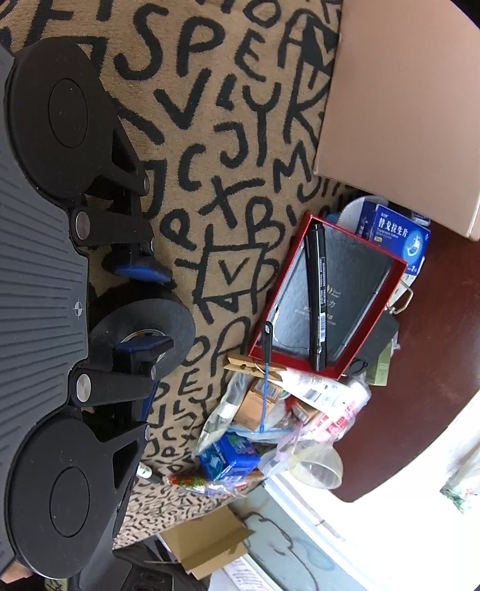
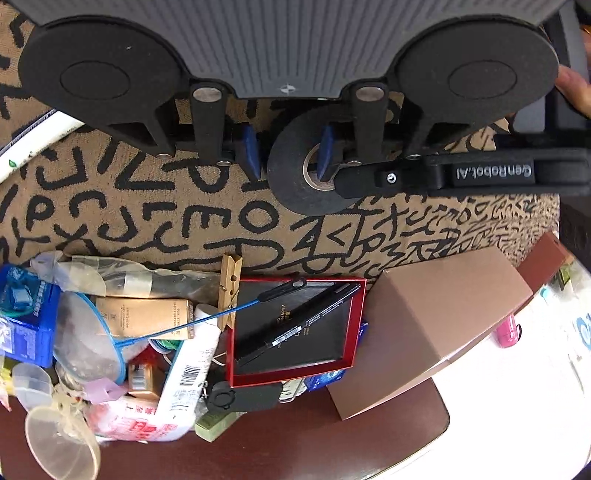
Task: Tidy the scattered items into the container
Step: 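Carry the tape roll over the cardboard box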
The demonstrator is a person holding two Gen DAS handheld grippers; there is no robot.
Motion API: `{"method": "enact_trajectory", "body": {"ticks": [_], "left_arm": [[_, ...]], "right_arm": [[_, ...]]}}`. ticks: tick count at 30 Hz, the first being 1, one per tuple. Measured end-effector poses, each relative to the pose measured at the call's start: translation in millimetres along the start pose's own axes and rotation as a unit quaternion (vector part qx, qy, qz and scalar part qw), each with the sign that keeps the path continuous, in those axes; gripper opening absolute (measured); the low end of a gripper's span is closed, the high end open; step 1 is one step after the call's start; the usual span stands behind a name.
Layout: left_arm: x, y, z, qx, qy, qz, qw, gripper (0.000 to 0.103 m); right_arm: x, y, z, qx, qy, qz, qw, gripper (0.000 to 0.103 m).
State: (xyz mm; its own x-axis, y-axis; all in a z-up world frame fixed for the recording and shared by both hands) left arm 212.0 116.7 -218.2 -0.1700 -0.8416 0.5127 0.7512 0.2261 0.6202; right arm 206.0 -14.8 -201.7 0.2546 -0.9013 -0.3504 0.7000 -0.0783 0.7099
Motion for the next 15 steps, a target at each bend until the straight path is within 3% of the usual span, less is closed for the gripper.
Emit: {"method": "enact_trajectory", "body": {"ticks": [8, 15], "left_arm": [[17, 1, 37, 0.036, 0.007, -0.015, 0.9992, 0.029], [12, 72, 109, 0.156, 0.015, -0.029, 0.9872, 0.029]], "right_arm": [[-22, 6, 30, 0.017, -0.01, 0.033, 0.999, 0.032], [-94, 75, 44, 0.09, 0.042, 0.122, 0.988, 0.032]]}}
Point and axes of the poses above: each gripper's, at about its wrist camera, not at the fingertips, and z roughly against the way its jaws point, x to its right, y to its top, the point moved 9 cm from there along -z, roughly the way its jaws point, and after that the axes turned 4 degrees about x, right-handed, at the moved point
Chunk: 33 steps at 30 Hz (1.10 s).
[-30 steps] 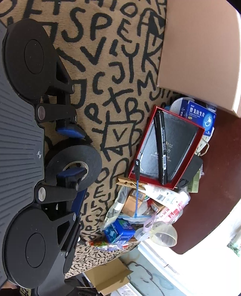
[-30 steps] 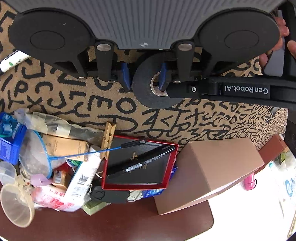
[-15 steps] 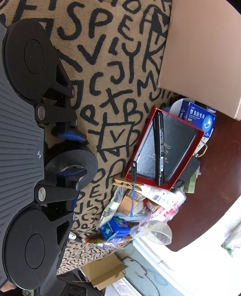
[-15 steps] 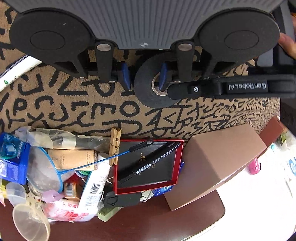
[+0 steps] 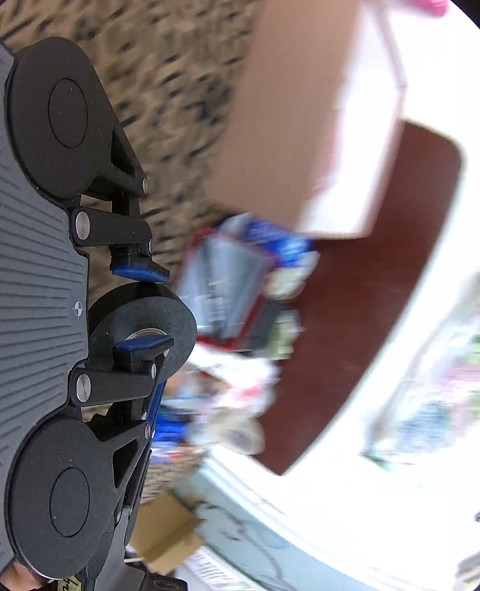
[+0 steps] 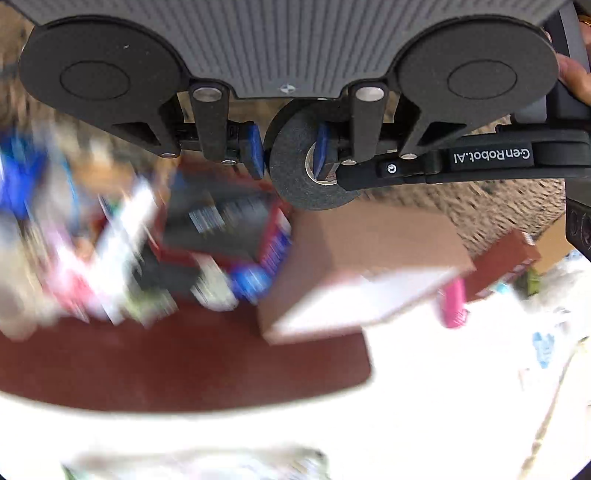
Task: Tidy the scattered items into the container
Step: 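Carry the tape roll over the cardboard box, then open both grippers to drop the tape roll into the box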
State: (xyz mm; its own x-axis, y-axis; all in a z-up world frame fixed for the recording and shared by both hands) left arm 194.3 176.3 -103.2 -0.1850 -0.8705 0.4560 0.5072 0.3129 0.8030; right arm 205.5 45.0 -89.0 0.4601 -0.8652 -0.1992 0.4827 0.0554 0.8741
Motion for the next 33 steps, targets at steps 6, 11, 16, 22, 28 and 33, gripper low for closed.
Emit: {"method": "enact_trajectory", "body": {"ticks": [6, 11, 16, 22, 28, 33], "left_arm": [[-37, 90, 33, 0.101, 0.048, -0.016, 0.9936, 0.029], [-86, 136, 28, 0.12, 0.074, 0.006, 0.99, 0.029], [-142, 149, -1, 0.096, 0.085, 0.042, 0.9909, 0.029], [-195, 132, -30, 0.052, 0.096, 0.073, 0.9913, 0.029], [-213, 138, -28, 0.045, 0.128, 0.043, 0.9898, 0.028], [-229, 144, -24, 0.054, 0.164, 0.042, 0.9841, 0.049]], "right_arm": [[-62, 85, -43, 0.051, 0.062, 0.045, 0.996, 0.032], [-101, 122, -101, 0.051, 0.087, 0.063, 0.993, 0.032], [-113, 120, -163, 0.007, 0.083, 0.049, 0.995, 0.032], [-113, 94, -218, -0.055, 0.079, 0.037, 0.995, 0.032], [-118, 86, -245, -0.09, 0.091, -0.004, 0.992, 0.031], [-126, 82, -264, -0.111, 0.097, -0.051, 0.988, 0.032]]}}
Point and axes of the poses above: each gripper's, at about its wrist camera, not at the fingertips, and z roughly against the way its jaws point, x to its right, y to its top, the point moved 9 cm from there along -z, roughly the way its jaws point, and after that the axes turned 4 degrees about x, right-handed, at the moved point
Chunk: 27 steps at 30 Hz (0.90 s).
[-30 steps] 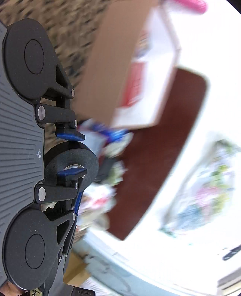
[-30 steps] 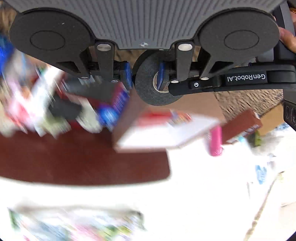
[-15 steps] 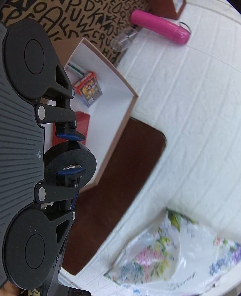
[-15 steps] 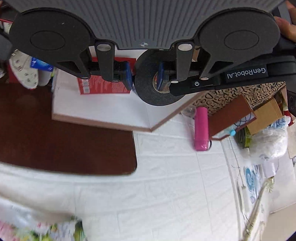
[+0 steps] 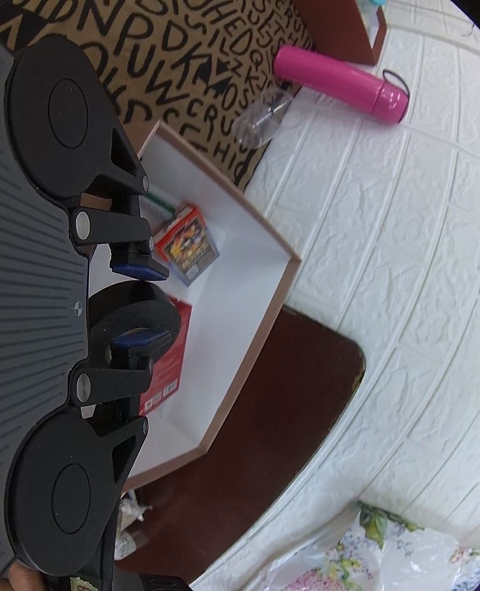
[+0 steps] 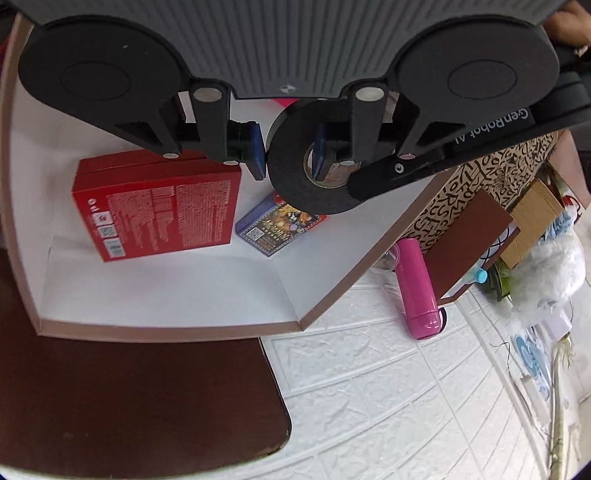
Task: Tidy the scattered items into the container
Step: 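Open both grippers to drop the tape roll into the box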
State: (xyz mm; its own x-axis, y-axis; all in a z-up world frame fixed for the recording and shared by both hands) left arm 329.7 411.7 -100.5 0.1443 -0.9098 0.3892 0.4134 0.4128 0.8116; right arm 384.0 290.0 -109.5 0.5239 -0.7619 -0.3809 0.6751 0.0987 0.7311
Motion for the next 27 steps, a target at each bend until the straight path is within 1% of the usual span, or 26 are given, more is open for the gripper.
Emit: {"method": "enact_trajectory", "body": {"ticks": [1, 2, 3, 4, 5, 6, 7, 9, 11, 13, 14, 15, 19, 23, 27], "left_arm": [[-3, 1, 0, 0.005, 0.009, -0.003, 0.9999, 0.059], [-7, 3, 2, 0.014, 0.022, -0.004, 0.9996, 0.066], [-12, 5, 5, 0.028, 0.039, -0.003, 0.9988, 0.078], [-17, 8, 9, 0.039, 0.056, 0.003, 0.9977, 0.089], [-21, 10, 12, 0.045, 0.061, 0.011, 0.997, 0.092], [-21, 11, 14, 0.046, 0.05, 0.017, 0.9975, 0.093], [-20, 11, 15, 0.044, 0.041, 0.021, 0.998, 0.097], [-16, 11, 17, 0.046, 0.04, 0.022, 0.9979, 0.101], [-12, 11, 18, 0.05, 0.052, 0.019, 0.9972, 0.103], [-11, 10, 19, 0.055, 0.062, 0.014, 0.9964, 0.103], [-10, 8, 19, 0.052, 0.065, 0.011, 0.9965, 0.103], [-8, 7, 19, 0.048, 0.066, 0.002, 0.9966, 0.103], [-3, 4, 18, 0.035, 0.083, -0.028, 0.9955, 0.103], [4, 1, 16, 0.02, 0.092, -0.048, 0.9944, 0.103], [7, -2, 16, 0.016, 0.099, -0.066, 0.9928, 0.103]], "right_arm": [[0, -1, -2, 0.003, -0.006, -0.003, 1.0, 0.032], [1, -1, -3, 0.011, -0.012, -0.008, 1.0, 0.032], [4, 1, -2, 0.019, -0.017, -0.014, 1.0, 0.043], [7, 3, 0, 0.025, -0.022, -0.021, 0.999, 0.052], [10, 5, 2, 0.029, -0.026, -0.026, 0.999, 0.068], [12, 6, 4, 0.031, -0.025, -0.025, 0.999, 0.075], [12, 7, 6, 0.031, -0.024, -0.019, 0.999, 0.075], [12, 6, 9, 0.032, -0.031, -0.007, 0.999, 0.076], [12, 3, 11, 0.032, -0.042, -0.003, 0.999, 0.081], [16, 0, 12, 0.028, -0.06, -0.003, 0.998, 0.091], [18, -3, 12, 0.022, -0.066, 0.0, 0.998, 0.1], [18, -6, 12, 0.018, -0.068, 0.004, 0.998, 0.102], [12, -12, 13, 0.001, -0.068, 0.021, 0.997, 0.103], [11, -15, 11, -0.019, -0.087, 0.036, 0.995, 0.103], [16, -22, 7, -0.058, -0.092, 0.032, 0.994, 0.103]]}}
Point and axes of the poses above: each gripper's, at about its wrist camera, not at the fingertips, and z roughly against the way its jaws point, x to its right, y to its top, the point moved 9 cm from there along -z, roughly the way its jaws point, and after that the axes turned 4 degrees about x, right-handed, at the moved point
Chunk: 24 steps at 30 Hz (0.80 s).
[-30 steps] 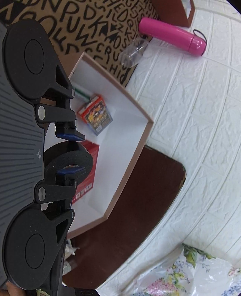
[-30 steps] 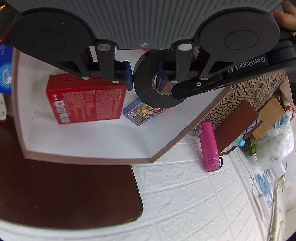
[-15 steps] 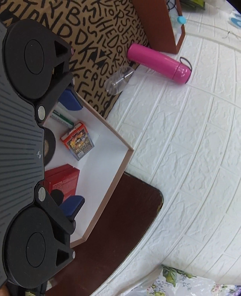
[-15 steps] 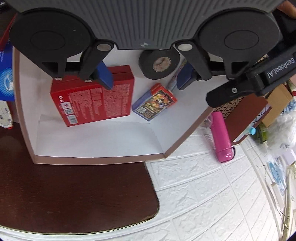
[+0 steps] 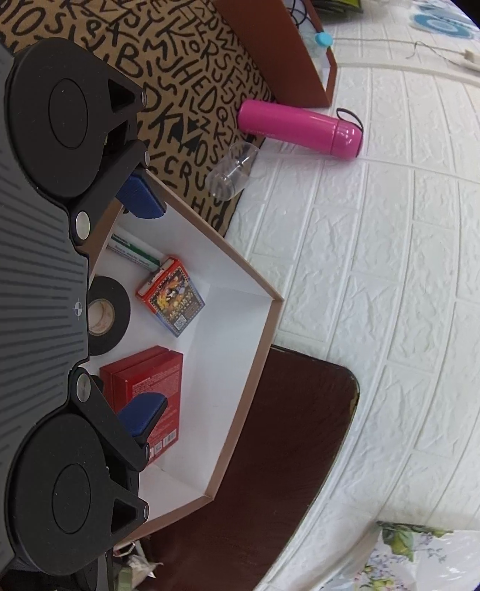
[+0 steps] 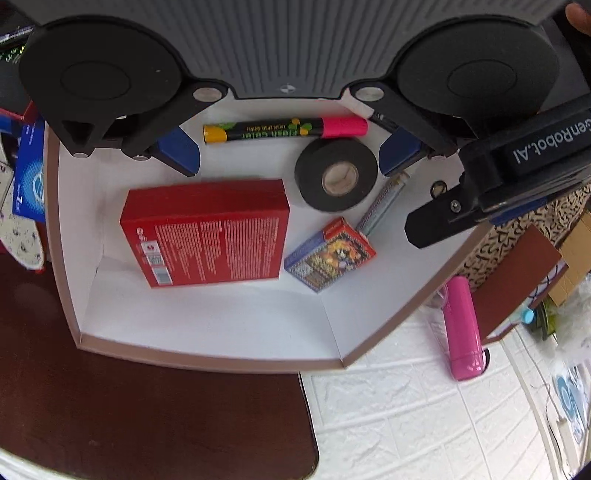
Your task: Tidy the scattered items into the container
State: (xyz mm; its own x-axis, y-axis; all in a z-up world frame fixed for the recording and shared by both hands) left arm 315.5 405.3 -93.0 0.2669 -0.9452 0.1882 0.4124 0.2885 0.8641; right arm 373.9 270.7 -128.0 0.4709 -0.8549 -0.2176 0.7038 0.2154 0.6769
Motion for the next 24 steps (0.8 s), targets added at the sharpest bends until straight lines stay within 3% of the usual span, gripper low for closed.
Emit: {"method": "enact_trajectory", "body": {"ticks": [2, 7, 14, 24], "left_arm": [[1, -1, 2, 0.0, 0.005, -0.004, 1.0, 0.103], [9, 4, 15, -0.001, -0.019, 0.014, 0.9997, 0.103], [21, 13, 44, 0.007, -0.024, 0.017, 0.9995, 0.103], [53, -2, 106, 0.007, -0.034, -0.038, 0.9987, 0.103]], "right_arm": [[2, -4, -2, -0.016, 0.001, -0.008, 1.0, 0.103], [1, -3, 14, -0.006, 0.017, -0.023, 1.0, 0.103], [-10, 6, 59, 0.053, 0.024, 0.021, 0.998, 0.103], [-11, -16, 128, 0.129, 0.036, 0.076, 0.988, 0.103]]}}
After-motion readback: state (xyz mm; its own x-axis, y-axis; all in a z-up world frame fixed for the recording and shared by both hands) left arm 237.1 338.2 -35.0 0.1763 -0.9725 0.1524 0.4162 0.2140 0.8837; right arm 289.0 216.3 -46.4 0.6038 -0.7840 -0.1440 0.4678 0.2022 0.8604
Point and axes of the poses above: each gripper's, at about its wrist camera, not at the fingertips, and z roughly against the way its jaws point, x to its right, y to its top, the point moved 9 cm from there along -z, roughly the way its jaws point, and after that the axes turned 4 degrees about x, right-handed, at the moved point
